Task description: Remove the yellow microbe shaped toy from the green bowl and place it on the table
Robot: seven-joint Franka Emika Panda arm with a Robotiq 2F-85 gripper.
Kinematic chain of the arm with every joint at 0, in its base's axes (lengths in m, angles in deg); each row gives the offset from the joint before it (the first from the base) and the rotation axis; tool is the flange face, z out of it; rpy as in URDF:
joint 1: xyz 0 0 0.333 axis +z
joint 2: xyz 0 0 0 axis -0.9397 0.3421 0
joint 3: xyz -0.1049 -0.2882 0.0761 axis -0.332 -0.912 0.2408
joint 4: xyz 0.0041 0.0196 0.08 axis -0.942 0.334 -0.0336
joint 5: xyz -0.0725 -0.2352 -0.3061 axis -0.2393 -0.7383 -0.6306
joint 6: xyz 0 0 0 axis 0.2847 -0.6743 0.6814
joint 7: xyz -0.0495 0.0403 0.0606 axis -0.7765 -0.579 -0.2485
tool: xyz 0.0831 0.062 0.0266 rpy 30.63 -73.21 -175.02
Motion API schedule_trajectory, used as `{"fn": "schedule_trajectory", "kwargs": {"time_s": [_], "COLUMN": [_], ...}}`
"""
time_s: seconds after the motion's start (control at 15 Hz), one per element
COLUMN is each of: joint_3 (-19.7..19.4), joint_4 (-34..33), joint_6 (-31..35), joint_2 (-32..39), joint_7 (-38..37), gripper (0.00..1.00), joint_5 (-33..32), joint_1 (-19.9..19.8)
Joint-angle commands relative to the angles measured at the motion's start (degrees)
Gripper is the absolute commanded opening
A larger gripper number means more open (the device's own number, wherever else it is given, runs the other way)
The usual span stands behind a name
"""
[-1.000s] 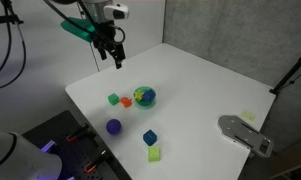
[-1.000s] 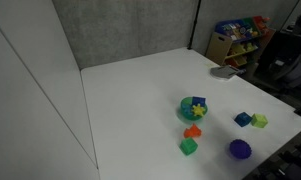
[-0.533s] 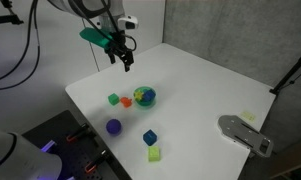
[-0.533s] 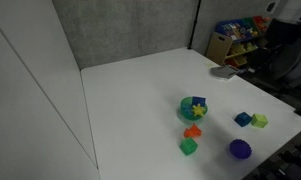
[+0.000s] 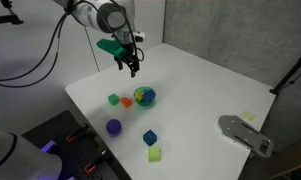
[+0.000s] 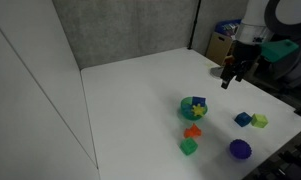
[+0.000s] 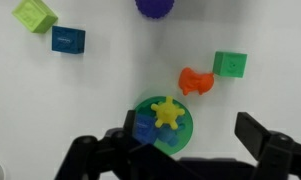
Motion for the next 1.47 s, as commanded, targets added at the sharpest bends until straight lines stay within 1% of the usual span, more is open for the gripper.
{"fn": "schedule_trajectory", "kwargs": {"time_s": [0.0, 0.27, 0.53, 0.93, 1.4], "joint_3": [0.3, -0.2, -1.3, -3.7, -4.7], "joint_4": [-3.3, -5.5, -8.7, -12.5, -15.1], "joint_6": [3.9, 8.5, 11.7, 14.3, 16.4], "joint_2": [6.8, 13.1, 18.6, 25.8, 31.7], "joint_7": [-5.1, -7.4, -8.5, -9.6, -9.1], "gripper": [1.0, 1.0, 1.0, 1.0, 1.0], "joint_5": [-3.1, -4.1, -5.3, -7.0, -6.1], "joint_1": [1.1, 2.7, 4.0, 5.5, 6.4]}}
